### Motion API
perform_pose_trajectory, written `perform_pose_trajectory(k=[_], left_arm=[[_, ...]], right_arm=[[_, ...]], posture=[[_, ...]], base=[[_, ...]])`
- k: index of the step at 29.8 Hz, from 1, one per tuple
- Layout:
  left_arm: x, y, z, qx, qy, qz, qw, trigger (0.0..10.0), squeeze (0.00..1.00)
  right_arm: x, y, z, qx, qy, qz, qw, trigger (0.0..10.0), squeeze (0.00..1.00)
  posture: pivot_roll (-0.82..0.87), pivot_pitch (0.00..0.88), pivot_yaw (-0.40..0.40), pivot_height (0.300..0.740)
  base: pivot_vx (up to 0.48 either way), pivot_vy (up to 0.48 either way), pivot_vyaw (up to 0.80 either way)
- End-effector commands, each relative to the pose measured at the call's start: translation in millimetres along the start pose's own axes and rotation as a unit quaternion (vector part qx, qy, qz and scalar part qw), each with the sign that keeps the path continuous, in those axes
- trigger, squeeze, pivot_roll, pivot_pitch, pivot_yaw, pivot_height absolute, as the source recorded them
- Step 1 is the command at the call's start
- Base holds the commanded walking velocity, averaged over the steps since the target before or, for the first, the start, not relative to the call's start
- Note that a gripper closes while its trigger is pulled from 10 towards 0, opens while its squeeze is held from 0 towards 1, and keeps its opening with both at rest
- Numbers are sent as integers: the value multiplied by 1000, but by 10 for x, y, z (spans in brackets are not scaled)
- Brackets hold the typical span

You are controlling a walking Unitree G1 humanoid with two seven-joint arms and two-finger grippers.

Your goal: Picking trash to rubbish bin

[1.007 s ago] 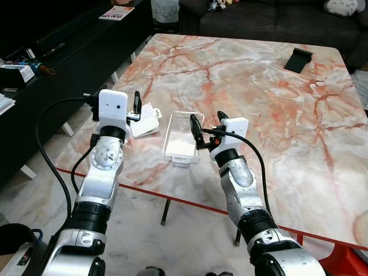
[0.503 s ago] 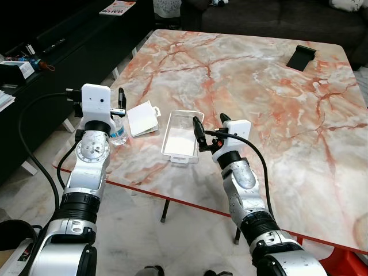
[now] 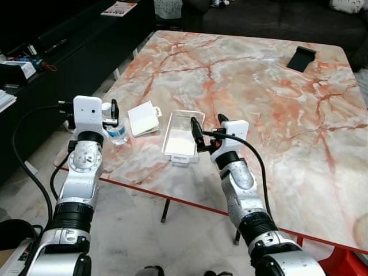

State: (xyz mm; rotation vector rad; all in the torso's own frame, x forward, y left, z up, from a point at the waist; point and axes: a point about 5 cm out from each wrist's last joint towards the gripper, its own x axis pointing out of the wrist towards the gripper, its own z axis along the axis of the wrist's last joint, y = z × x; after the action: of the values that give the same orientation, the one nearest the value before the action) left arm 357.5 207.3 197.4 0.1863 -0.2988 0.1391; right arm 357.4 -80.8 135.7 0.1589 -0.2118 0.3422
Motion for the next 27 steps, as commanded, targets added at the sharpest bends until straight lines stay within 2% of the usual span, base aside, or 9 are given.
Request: perform_pose_trajectory(k=[1, 12, 27], left_arm=[[-8, 10, -62, -19, 14, 3, 1000, 10000, 0], [123, -113, -64, -40, 24, -11, 999, 10000, 0], [234, -159, 32, -31, 12, -19, 999, 10000, 0]], right_arm=[[-5, 32, -20, -2, 4, 5, 1000, 10000, 0], [-24, 9, -21, -7, 4, 3, 1000, 10000, 0], [-58, -2, -48, -8, 8, -1, 1000, 10000, 0]], posture=[[129, 116, 37, 728], [117, 142, 30, 728], [110, 156, 34, 728]], base=[[0, 0, 0], [0, 0, 0], [0, 0, 0]])
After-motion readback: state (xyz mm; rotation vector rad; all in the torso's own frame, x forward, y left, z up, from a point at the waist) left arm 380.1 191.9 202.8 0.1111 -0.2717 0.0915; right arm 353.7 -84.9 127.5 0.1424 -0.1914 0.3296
